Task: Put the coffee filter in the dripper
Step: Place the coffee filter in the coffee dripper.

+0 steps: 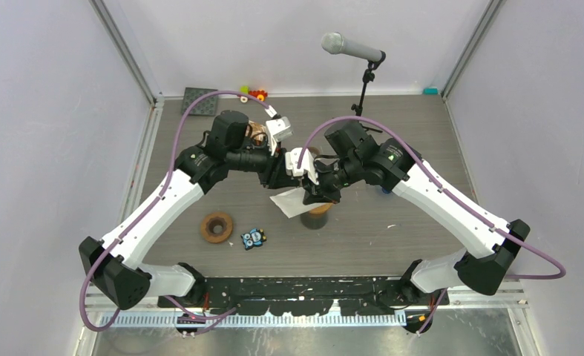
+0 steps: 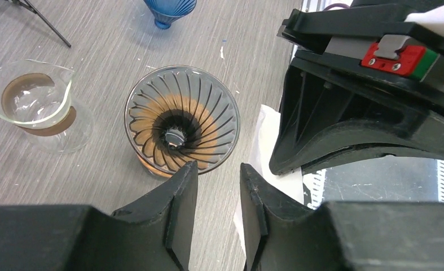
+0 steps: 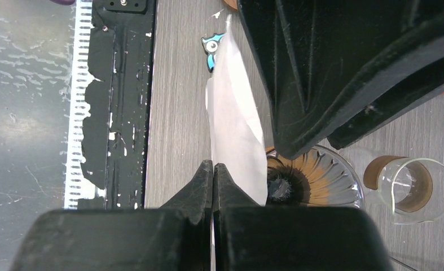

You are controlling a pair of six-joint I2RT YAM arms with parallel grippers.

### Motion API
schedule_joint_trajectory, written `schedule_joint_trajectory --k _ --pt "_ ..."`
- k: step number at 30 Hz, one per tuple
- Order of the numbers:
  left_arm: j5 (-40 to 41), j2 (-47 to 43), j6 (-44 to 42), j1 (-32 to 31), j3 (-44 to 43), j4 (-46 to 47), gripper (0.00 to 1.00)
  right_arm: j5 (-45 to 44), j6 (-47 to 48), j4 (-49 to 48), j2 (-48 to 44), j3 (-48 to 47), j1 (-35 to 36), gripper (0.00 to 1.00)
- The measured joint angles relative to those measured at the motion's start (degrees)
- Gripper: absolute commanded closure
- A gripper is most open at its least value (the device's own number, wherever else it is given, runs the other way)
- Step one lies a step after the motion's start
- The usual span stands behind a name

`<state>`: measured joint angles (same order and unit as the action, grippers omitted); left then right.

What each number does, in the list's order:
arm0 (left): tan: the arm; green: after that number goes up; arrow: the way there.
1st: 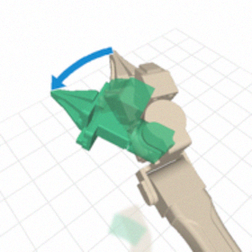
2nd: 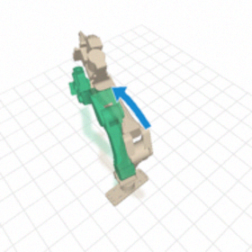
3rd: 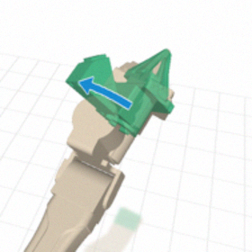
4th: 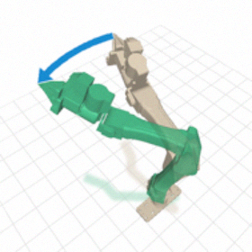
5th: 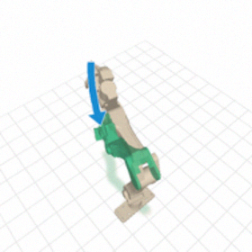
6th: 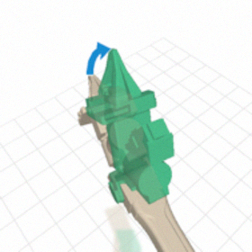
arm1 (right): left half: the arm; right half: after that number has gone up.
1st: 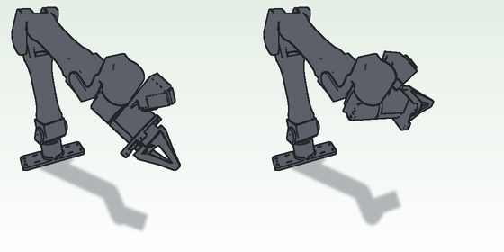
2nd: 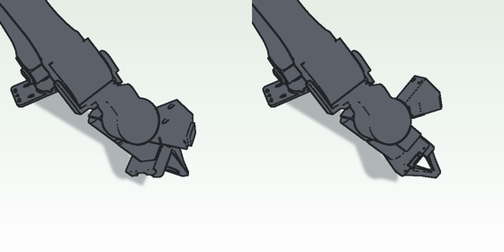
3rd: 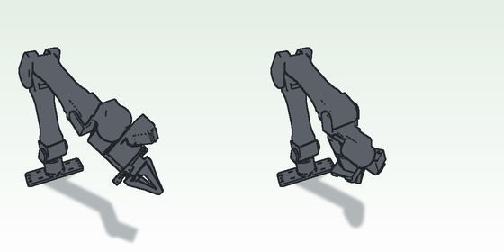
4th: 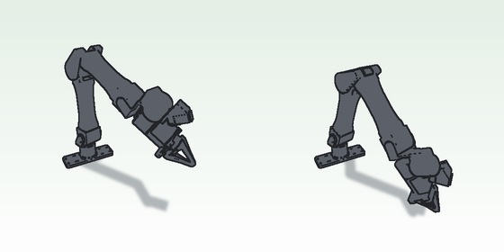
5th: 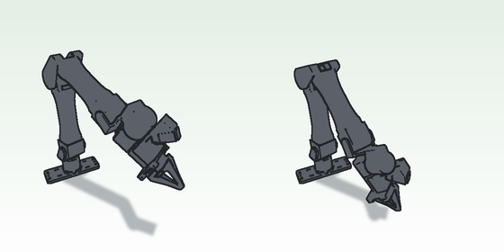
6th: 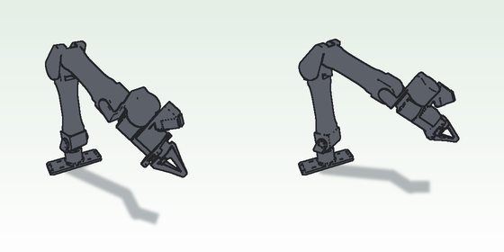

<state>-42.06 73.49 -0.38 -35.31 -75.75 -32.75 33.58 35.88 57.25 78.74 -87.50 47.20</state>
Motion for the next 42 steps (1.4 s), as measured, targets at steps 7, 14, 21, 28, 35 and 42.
schedule_joint_trajectory --k 7,14,21,28,35,42 --pt "-2.3 0.7 0.0 0.0 0.0 0.0 0.51 -1.0 0.0 0.0 0.0 0.0 0.0 0.99" --pt "-5.6 1.3 0.0 0.0 0.0 -0.3 0.44 -2.1 0.0 -0.2 -0.1 0.0 0.1 1.00" --pt "-5.3 1.2 0.0 0.0 0.3 -0.2 0.43 -3.7 0.3 -0.9 -0.5 0.6 0.4 0.99" --pt "-4.4 -0.7 0.0 0.1 2.2 -0.2 0.42 -4.6 1.7 -1.6 -1.5 2.2 0.5 1.00" --pt "-4.5 -1.2 0.5 0.2 2.3 -0.1 0.42 -5.0 2.3 -1.7 -1.6 2.2 0.6 1.00" --pt "-4.7 -1.5 2.4 1.0 2.4 1.4 0.41 -5.9 3.0 -1.6 -1.6 2.4 1.0 1.00"
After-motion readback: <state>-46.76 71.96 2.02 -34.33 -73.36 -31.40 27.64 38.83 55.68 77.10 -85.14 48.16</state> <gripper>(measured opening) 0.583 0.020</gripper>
